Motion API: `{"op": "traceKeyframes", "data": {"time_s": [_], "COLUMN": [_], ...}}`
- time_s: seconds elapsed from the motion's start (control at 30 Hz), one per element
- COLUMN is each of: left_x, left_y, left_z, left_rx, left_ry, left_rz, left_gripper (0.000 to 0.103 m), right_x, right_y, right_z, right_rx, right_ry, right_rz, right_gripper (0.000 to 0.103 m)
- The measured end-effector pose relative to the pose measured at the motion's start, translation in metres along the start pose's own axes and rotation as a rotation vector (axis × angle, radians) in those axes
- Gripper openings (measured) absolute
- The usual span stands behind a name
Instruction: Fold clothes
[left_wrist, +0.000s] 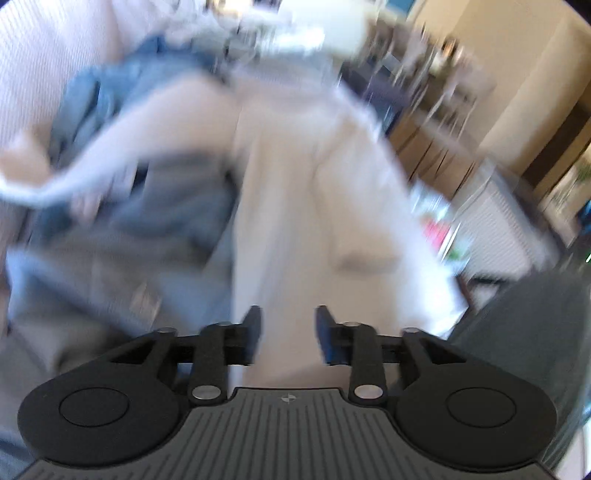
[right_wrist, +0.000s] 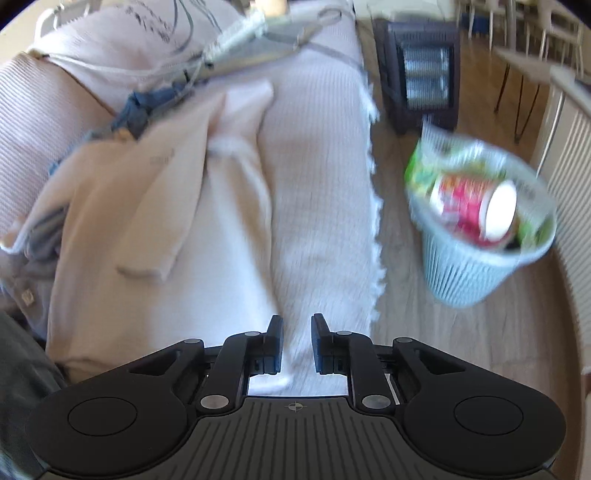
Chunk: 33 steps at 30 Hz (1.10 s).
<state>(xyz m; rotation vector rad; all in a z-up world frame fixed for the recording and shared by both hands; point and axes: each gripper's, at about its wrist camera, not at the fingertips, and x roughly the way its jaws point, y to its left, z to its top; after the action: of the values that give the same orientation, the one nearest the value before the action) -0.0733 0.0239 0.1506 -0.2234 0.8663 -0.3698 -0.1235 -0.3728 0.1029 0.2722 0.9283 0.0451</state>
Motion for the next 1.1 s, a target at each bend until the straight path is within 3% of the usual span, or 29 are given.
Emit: {"op": "traceKeyframes", "data": {"time_s": [0.1,0.2,0.33,0.6,0.9,1.03,1.07,1.1], "left_x": [0.01,0.034,0.07,0.127,0.185,0.193,0.194,0.193], "left_y": [-0.021,-0.047,-0.081,-0.118,-0.137,-0.136,-0.135,-0.134], "left_z": [0.015,0.022,0.023,0.019,0.014,0.012,0.012,0.012], "left_rx": [0.075,0.187,0.317,0.363,0.464,0.469,0.471,0.469], "left_ry": [-0.059,-0.042,0.013,0.117,0.199,0.2,0.196,0.189], "left_rz": [0.011,-0.023,-0.086,-0.172,-0.078,-0.064,-0.065,-0.058], "left_gripper": [0.039,0.039,0.041,0.041,0.041,0.04,0.038,0.025], "right_x": [0.002,0.009,0.029,0.042,0.049,0.048,0.048,0.05], "right_y": [0.007,0.019,0.042,0.043,0.017,0.012,0.012,0.013], "right_z": [0.023,0.046,0.071,0.083,0.071,0.072,0.072,0.073], "right_rx": [-0.023,-0.041,-0.09,-0.098,-0.021,-0.015,-0.018,-0.027], "right_ry": [-0.045,-0.054,-0.002,0.026,0.072,0.074,0.075,0.074], "right_rz": [0.021,0.079,0.138,0.122,0.088,0.091,0.092,0.09], "right_gripper": [0.019,0.019,0.019,0.019,0.019,0.019,0.019,0.019]}}
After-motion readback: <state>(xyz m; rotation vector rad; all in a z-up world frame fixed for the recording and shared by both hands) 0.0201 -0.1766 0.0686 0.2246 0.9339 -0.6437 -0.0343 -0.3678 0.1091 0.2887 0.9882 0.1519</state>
